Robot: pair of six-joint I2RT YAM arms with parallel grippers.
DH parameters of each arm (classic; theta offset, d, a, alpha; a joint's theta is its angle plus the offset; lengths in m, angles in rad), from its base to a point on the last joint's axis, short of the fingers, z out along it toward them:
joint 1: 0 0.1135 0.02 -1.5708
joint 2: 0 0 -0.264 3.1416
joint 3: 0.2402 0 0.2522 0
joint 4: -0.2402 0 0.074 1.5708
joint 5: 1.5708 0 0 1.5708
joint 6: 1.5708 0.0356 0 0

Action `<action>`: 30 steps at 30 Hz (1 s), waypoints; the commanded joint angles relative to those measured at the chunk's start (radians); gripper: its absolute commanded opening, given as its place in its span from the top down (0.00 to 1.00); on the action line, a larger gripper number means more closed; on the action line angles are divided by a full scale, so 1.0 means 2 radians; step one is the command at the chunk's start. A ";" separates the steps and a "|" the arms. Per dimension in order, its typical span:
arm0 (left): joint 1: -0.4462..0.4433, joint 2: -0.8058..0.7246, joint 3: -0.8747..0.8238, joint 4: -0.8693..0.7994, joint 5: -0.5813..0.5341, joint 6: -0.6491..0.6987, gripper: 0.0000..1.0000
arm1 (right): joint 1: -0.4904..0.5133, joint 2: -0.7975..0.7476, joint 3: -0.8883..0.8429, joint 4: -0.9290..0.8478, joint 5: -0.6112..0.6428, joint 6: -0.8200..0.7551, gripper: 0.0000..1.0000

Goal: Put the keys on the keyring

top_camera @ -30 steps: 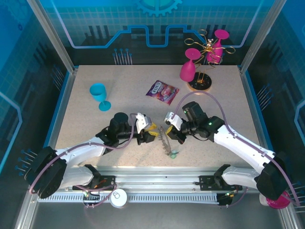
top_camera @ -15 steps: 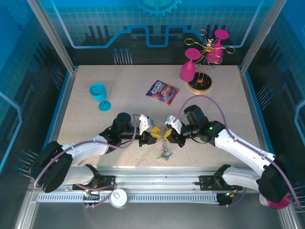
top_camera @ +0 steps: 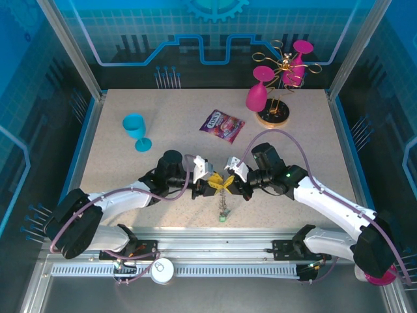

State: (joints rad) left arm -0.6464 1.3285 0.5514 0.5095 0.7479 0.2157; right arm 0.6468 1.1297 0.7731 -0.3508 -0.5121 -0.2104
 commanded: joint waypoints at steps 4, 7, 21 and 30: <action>-0.004 0.003 0.007 -0.030 0.026 0.029 0.78 | 0.003 -0.007 0.010 0.029 -0.014 0.002 1.00; -0.004 -0.001 0.002 -0.042 0.020 0.038 0.78 | 0.003 -0.009 0.008 0.030 -0.013 0.000 1.00; -0.004 -0.008 -0.006 -0.027 0.011 0.048 0.85 | 0.009 0.000 0.002 0.047 -0.036 -0.001 1.00; -0.004 -0.016 -0.018 0.004 -0.003 0.051 1.00 | 0.013 0.006 -0.001 0.046 -0.037 -0.006 0.96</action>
State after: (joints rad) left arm -0.6464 1.3258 0.5354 0.4591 0.7540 0.2913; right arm 0.6559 1.1412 0.7692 -0.3050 -0.5430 -0.2123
